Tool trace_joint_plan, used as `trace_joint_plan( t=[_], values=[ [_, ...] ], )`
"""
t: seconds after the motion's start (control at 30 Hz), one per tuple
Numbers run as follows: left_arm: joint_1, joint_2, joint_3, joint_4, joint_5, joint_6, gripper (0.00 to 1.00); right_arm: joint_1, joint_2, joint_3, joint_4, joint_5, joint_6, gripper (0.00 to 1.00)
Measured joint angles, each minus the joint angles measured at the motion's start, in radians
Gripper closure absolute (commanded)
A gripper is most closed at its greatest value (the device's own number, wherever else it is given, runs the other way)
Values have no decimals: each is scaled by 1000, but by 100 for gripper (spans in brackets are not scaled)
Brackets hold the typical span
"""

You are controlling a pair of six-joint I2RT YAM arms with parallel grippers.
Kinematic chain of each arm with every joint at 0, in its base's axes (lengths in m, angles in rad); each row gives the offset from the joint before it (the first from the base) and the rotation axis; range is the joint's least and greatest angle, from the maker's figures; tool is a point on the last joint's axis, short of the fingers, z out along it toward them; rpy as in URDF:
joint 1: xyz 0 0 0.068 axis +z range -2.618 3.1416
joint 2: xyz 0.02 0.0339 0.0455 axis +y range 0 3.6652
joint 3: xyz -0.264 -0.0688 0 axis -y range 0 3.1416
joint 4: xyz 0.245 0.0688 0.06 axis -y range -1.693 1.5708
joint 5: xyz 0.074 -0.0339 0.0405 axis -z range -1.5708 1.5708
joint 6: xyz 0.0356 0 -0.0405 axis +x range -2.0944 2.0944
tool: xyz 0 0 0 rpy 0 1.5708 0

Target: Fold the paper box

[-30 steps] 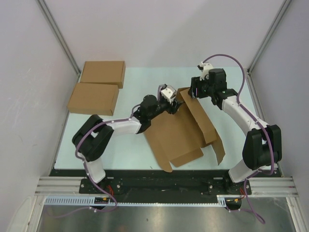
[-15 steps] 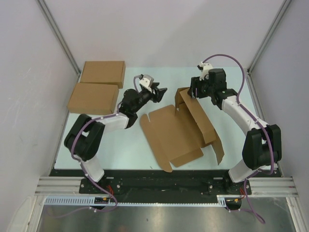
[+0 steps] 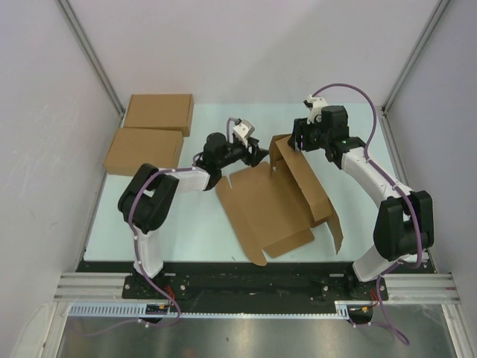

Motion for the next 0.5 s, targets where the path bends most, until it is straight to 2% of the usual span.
trace_joint_plan(
  t=[0.5],
  values=[
    [-23,74,77,-11,75,0,34,2,11,0,20,2,3,41]
  ],
)
